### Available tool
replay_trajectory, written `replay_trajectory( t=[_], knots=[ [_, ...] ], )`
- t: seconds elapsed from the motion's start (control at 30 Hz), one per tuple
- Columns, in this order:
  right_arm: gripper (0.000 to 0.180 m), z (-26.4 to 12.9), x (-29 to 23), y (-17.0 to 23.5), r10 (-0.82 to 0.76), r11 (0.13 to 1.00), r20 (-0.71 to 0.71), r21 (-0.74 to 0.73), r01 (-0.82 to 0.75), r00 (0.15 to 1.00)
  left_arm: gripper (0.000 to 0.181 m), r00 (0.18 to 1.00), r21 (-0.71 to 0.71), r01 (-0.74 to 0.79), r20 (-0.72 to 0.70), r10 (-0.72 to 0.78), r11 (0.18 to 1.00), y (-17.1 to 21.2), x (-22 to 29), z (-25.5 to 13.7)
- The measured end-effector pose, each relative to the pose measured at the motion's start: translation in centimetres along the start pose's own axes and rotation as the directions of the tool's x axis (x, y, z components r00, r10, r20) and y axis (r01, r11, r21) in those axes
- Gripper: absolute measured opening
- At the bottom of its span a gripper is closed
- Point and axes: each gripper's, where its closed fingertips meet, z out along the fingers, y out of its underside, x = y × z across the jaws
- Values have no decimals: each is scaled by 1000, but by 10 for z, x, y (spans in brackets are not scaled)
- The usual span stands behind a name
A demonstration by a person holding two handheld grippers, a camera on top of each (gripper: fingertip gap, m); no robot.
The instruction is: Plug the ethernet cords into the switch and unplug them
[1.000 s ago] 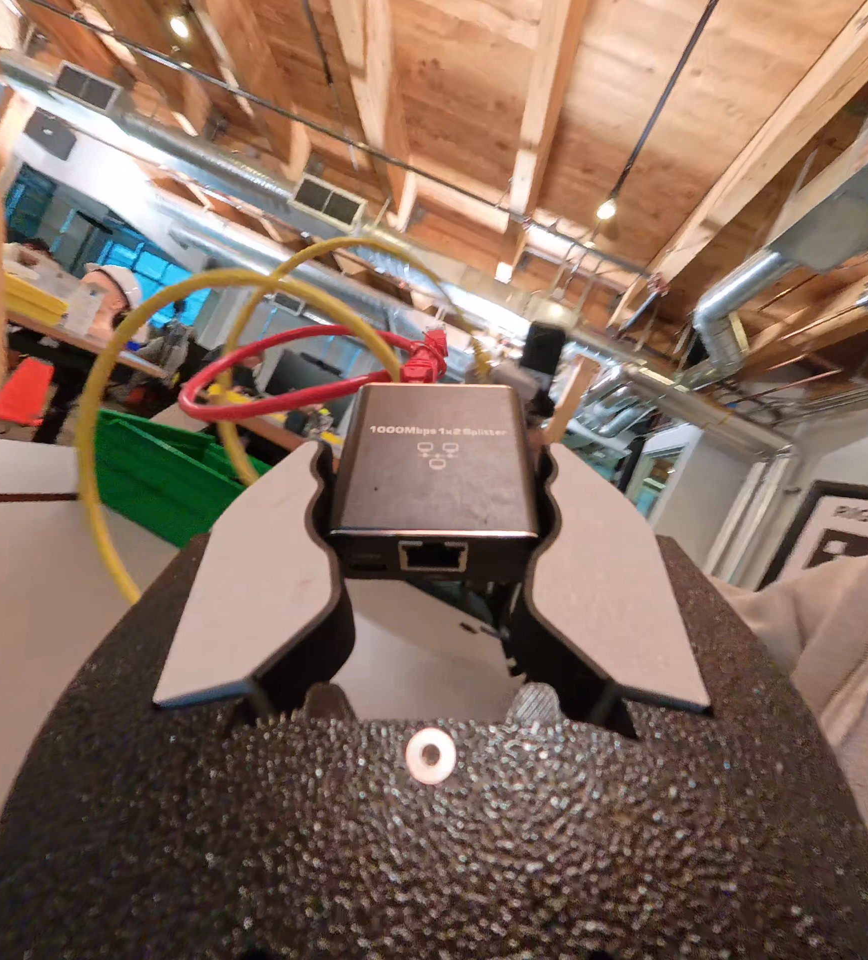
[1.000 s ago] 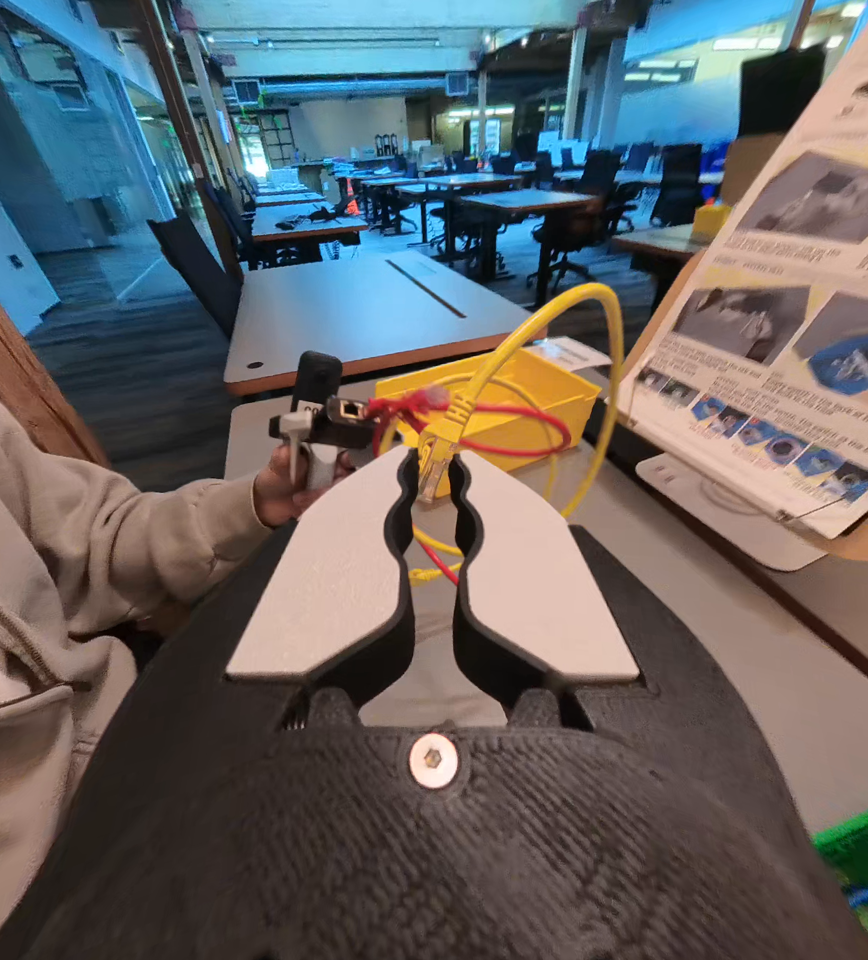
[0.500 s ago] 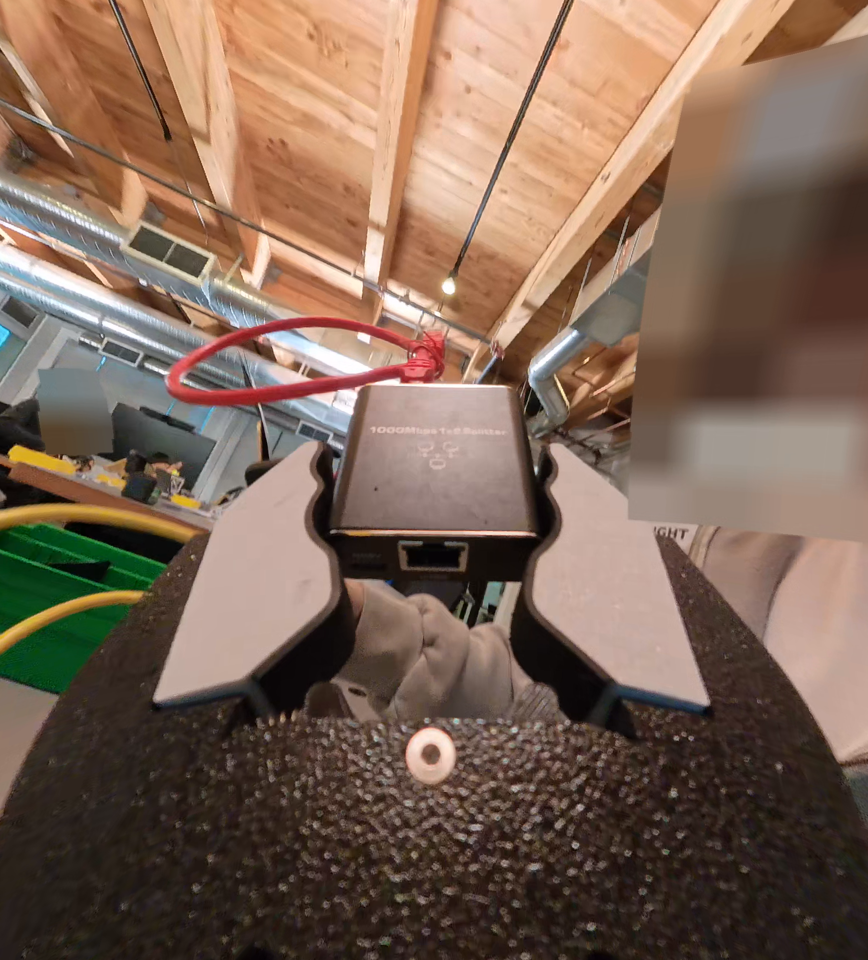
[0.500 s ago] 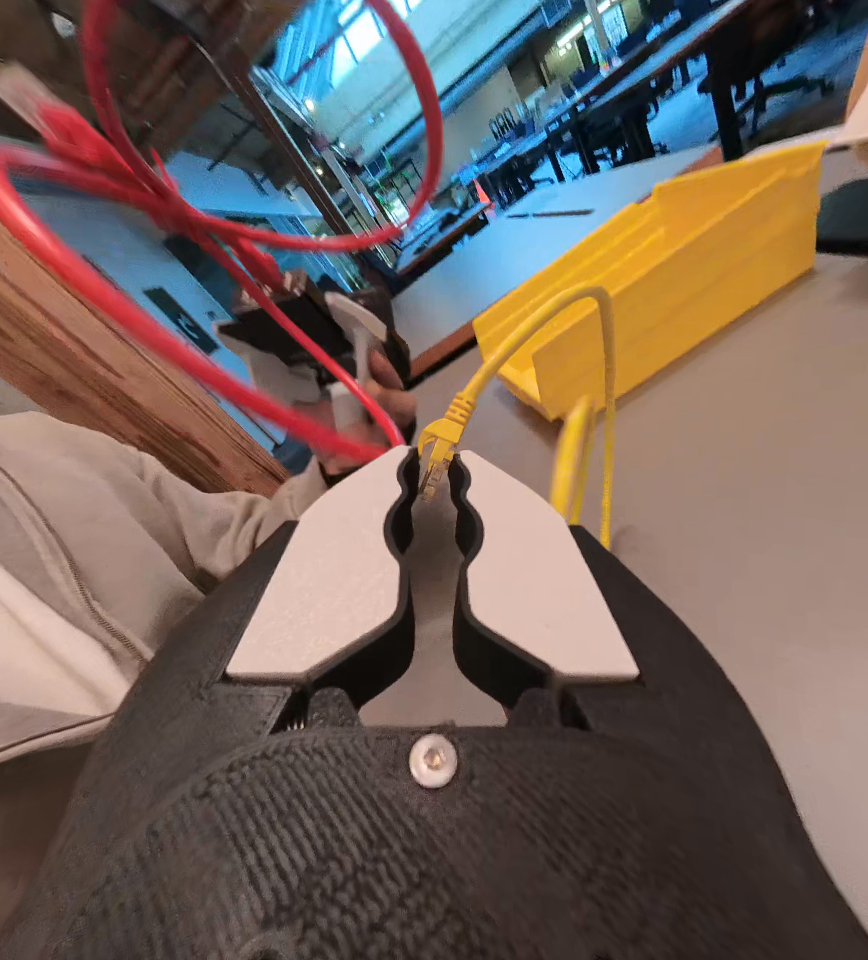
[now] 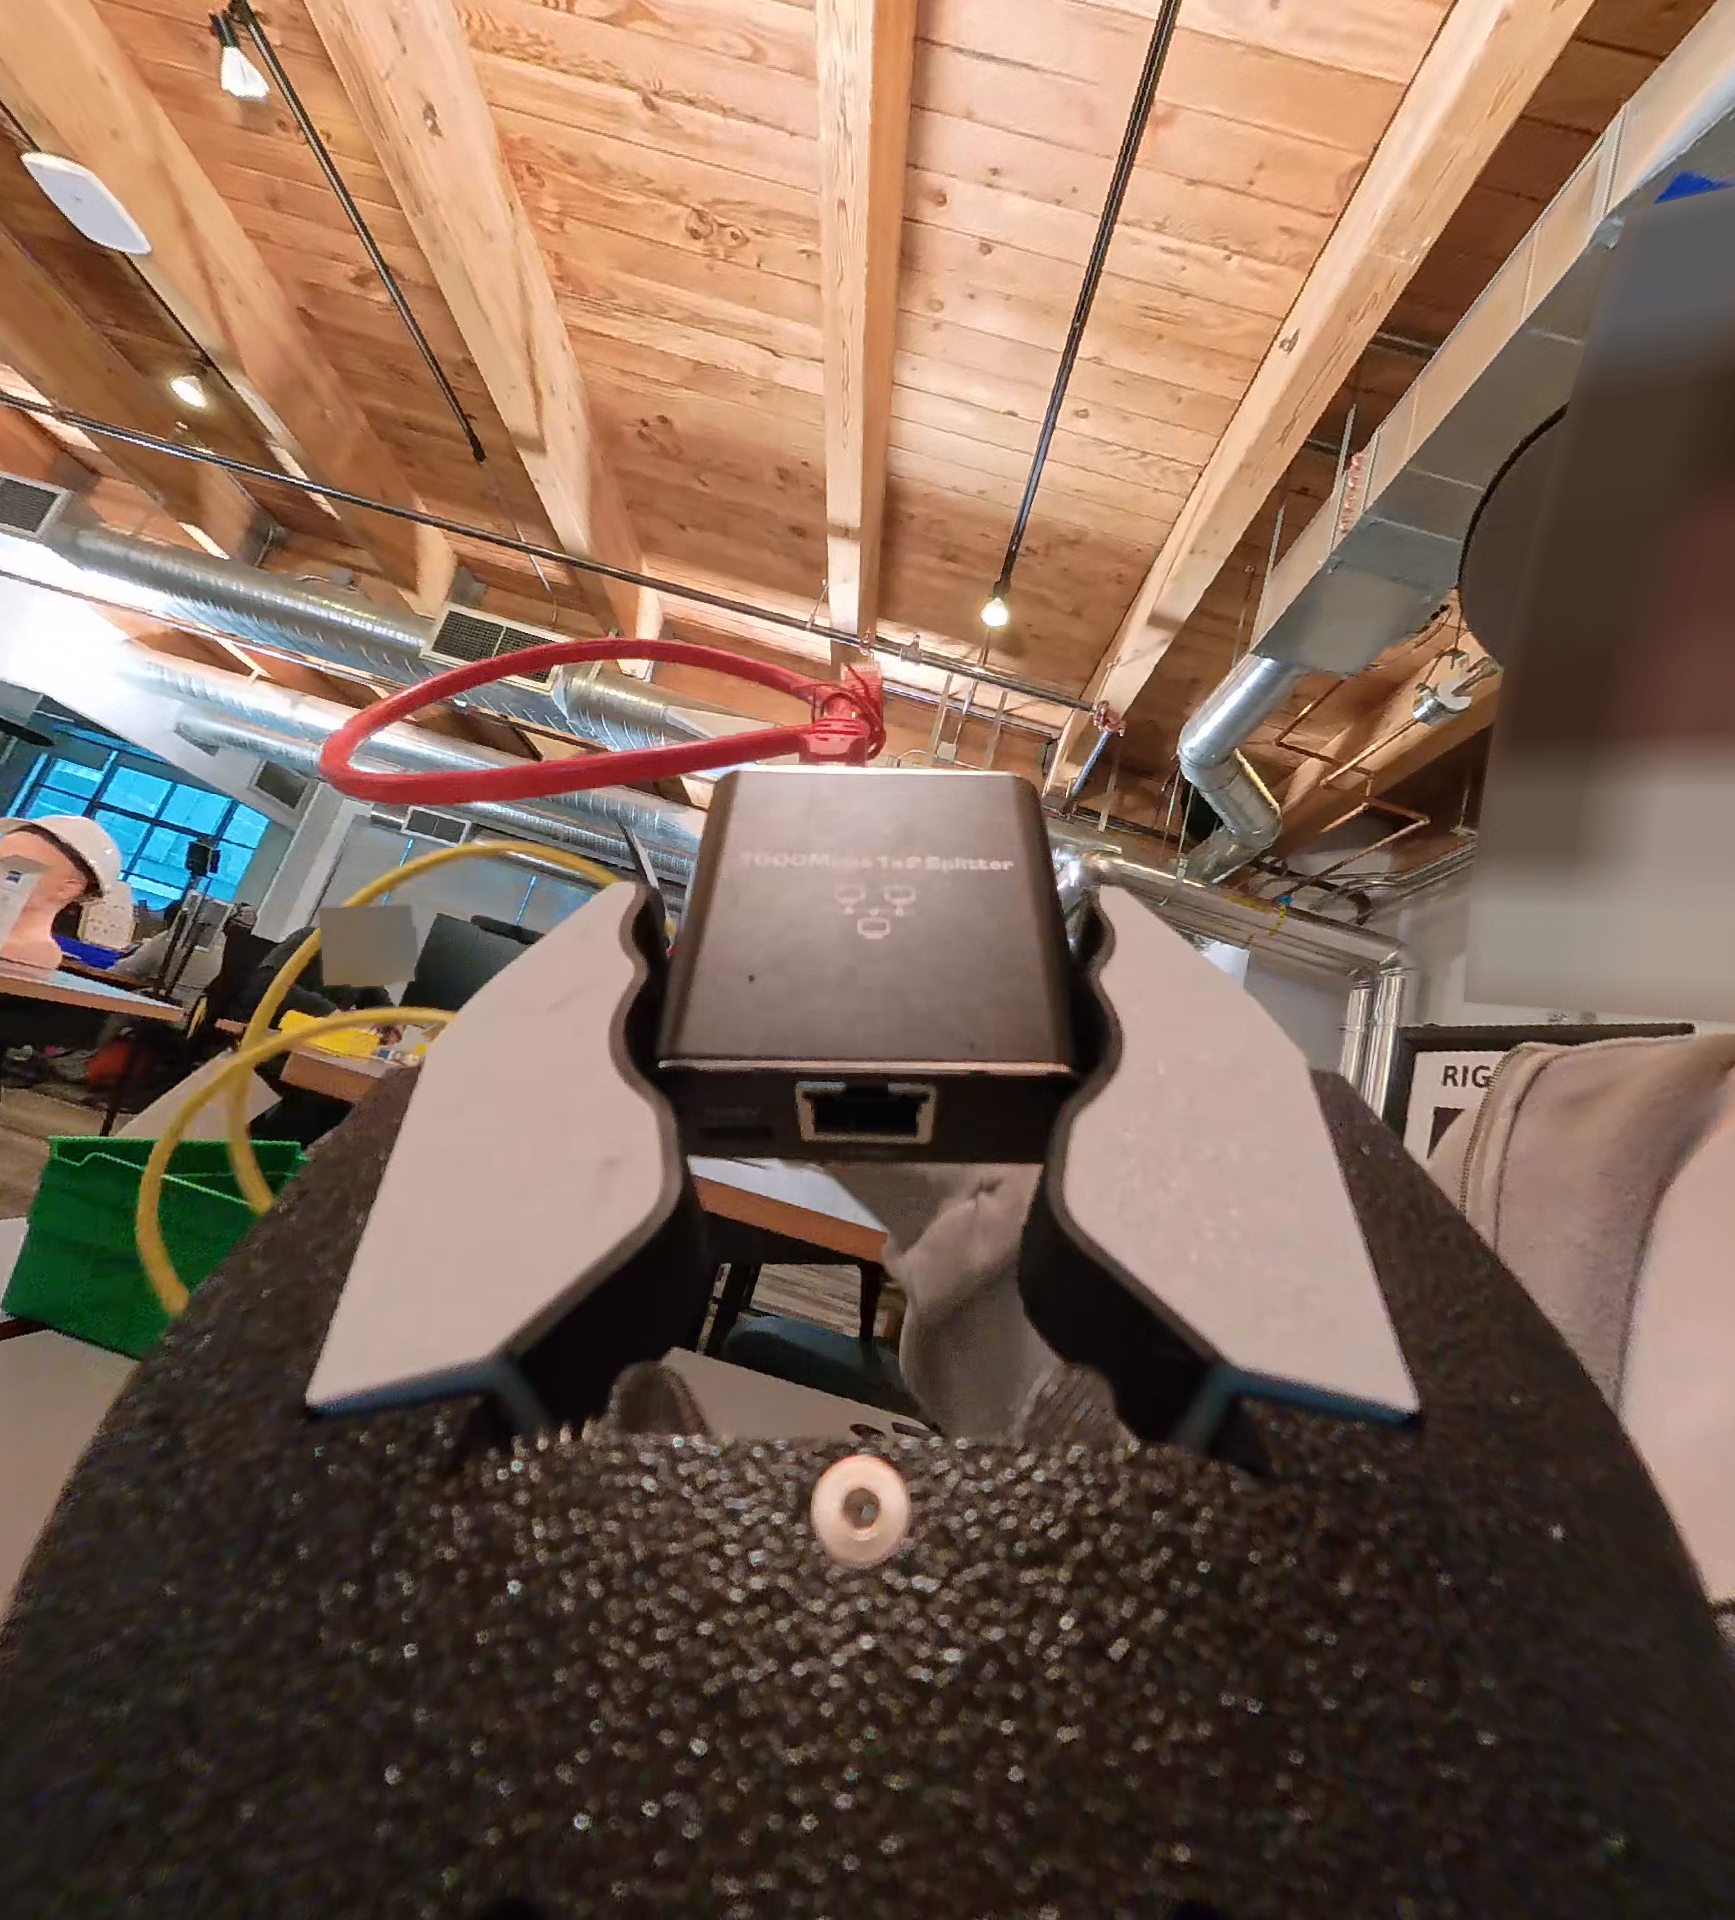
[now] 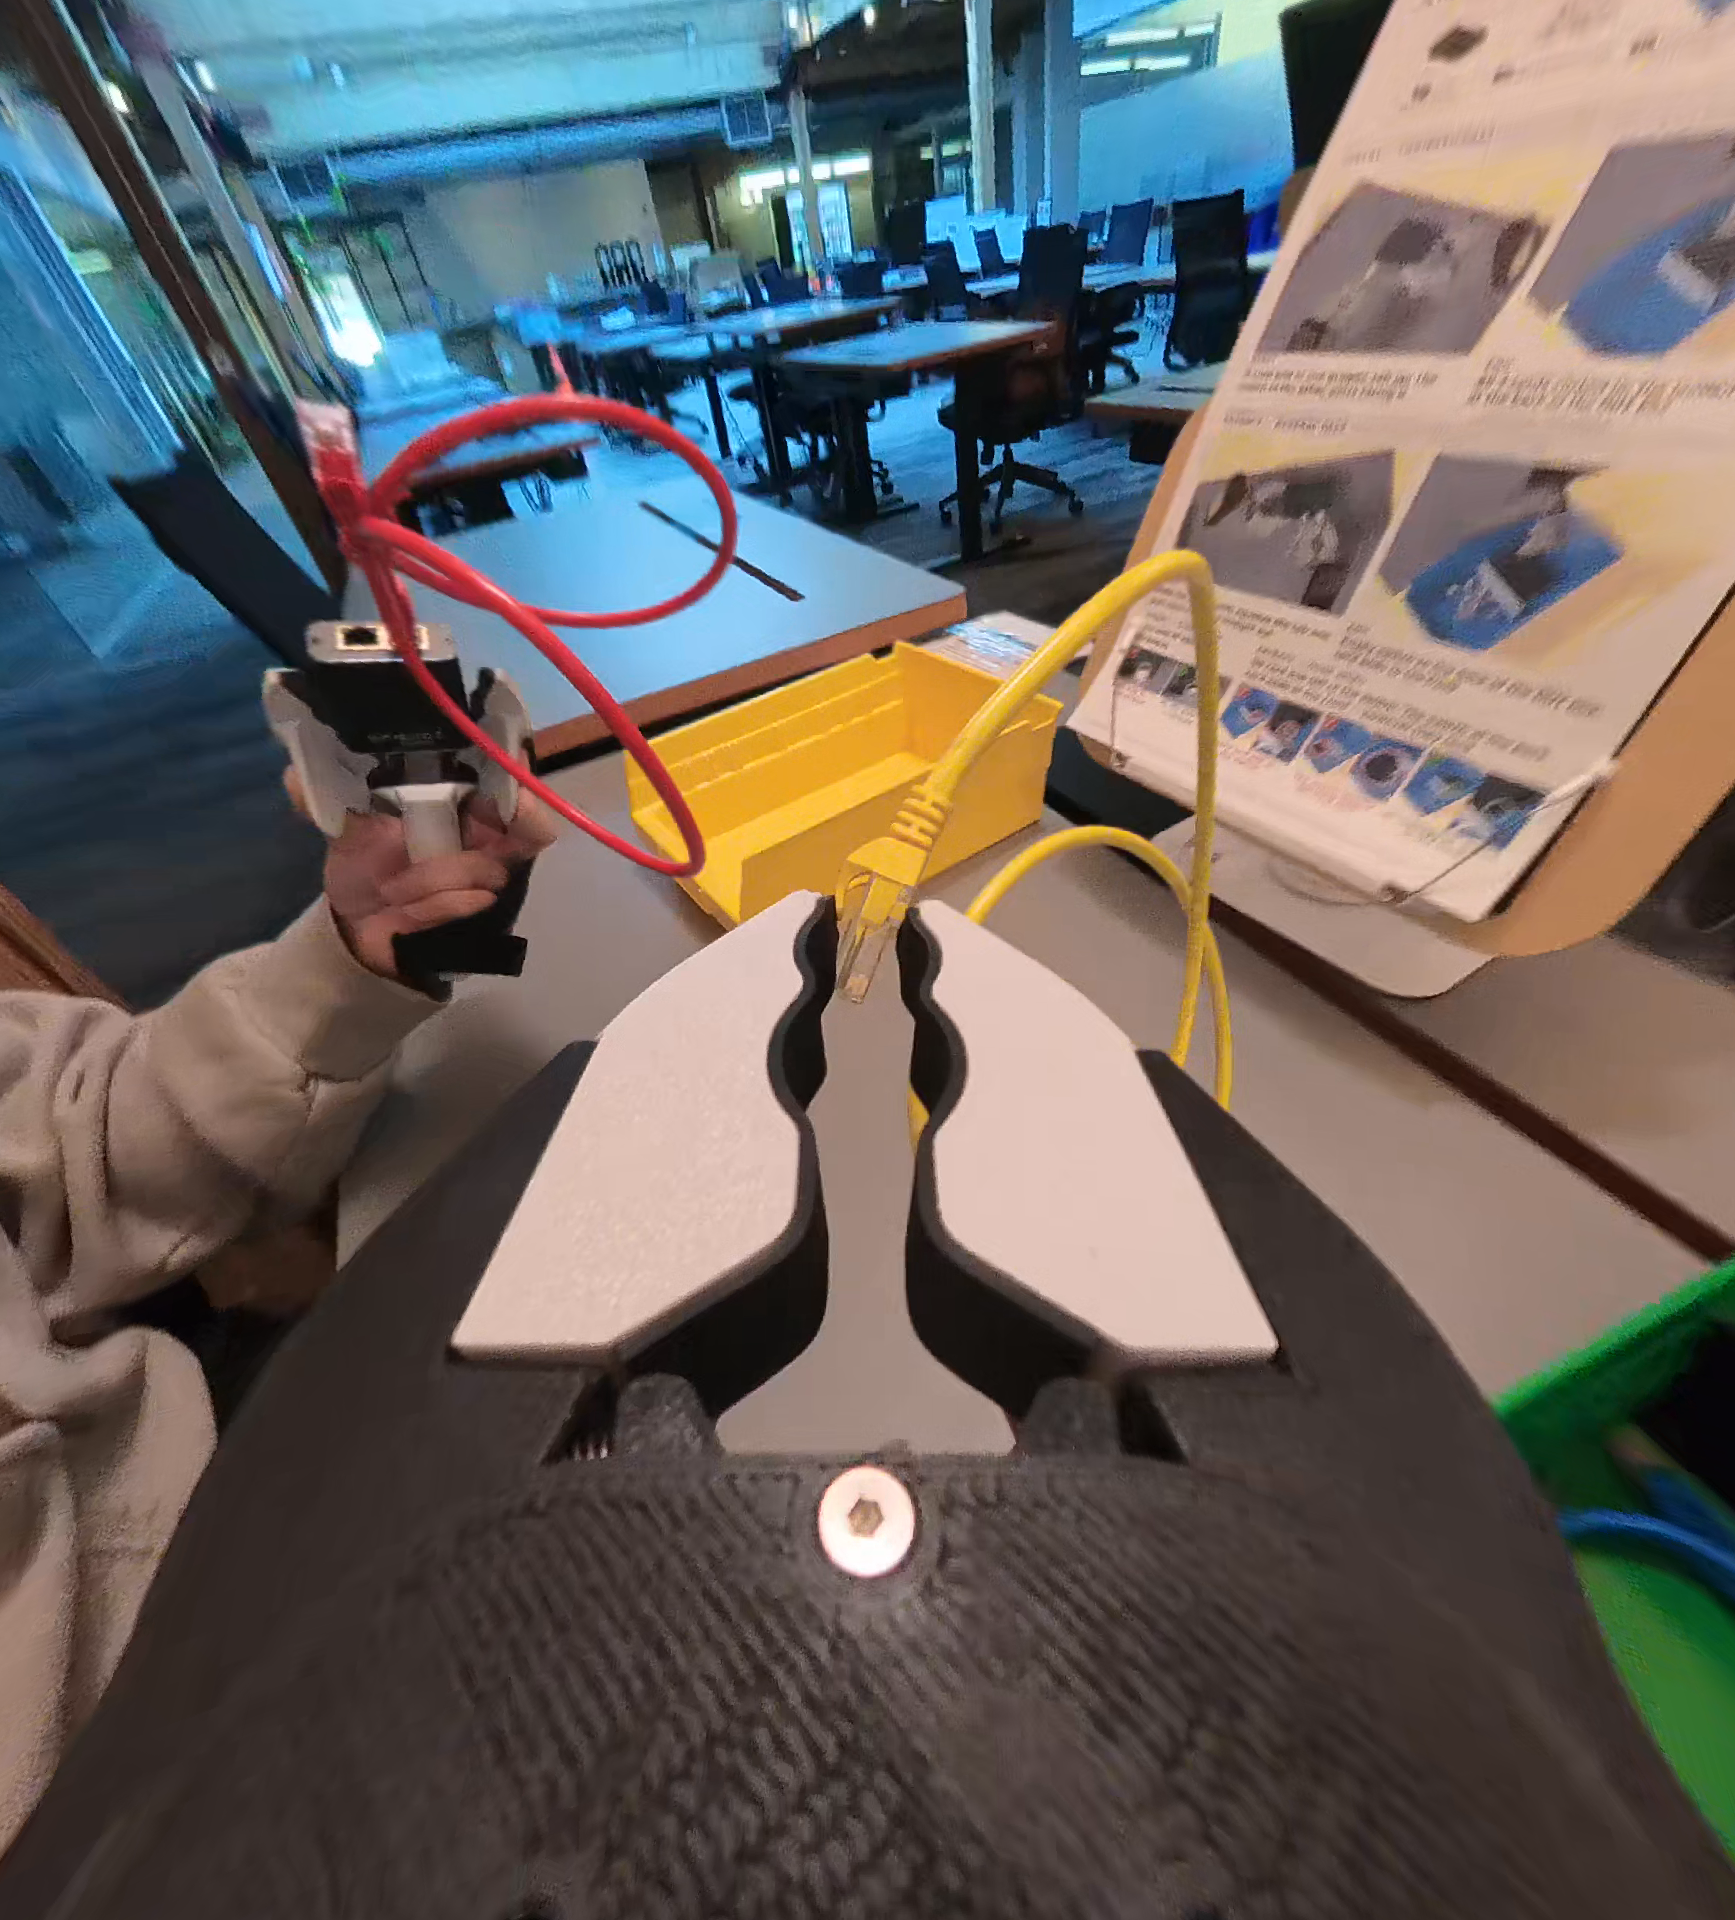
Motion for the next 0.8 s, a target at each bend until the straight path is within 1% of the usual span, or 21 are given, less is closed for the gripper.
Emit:
replay_trajectory(
  t=[0.1, 0.2, 0.3, 0.33, 0.4, 0.47, 0.53, 0.57, 0.63, 0.7, 0.73, 0.8],
  knots=[
    [12, -29, 2, -36, -79, 995, -64, -70, 74, 995, 74, 1000, 6, 12, -3, -12, 1000, 0, -2, -1],
    [13, -57, 20, -61, -153, 984, -136, -113, 138, 979, 74, 1000, -2, 14, -1, -14, 1000, 2, -3, -1],
    [13, -83, 57, -65, -208, 972, -214, -158, 176, 954, 74, 1000, -14, 17, 2, -17, 1000, 6, -5, -1],
    [13, -92, 74, -60, -192, 974, -259, -170, 151, 947, 74, 1000, -19, 20, 3, -20, 1000, 7, -5, -1],
    [13, -101, 99, -44, -150, 979, -265, -175, 106, 952, 74, 1000, -21, 26, 5, -26, 999, 9, -6, 0],
    [13, -108, 125, -22, -133, 980, -301, -180, 80, 944, 74, 1000, -23, 29, 3, -28, 999, 10, -7, 0],
    [12, -104, 134, 4, -51, 985, -246, -171, 8, 968, 74, 1000, -27, 31, 3, -31, 999, 11, -7, 1],
    [12, -102, 140, 15, -27, 985, -248, -172, -17, 968, 74, 999, -28, 32, 3, -32, 999, 12, -8, 1],
    [12, -95, 142, 39, -11, 978, -202, -204, -31, 979, 74, 999, -34, 36, 5, -35, 999, 14, -9, 1],
    [13, -88, 141, 68, 37, 954, -146, -289, -78, 989, 74, 999, -39, 41, 6, -40, 998, 17, -10, 2],
    [13, -87, 143, 86, 77, 924, -150, -360, -127, 986, 74, 999, -41, 43, 7, -43, 998, 18, -10, 2],
    [13, -92, 154, 120, 84, 845, -209, -504, -180, 974, 74, 999, -47, 48, 5, -48, 998, 20, -11, 3]
  ],
)
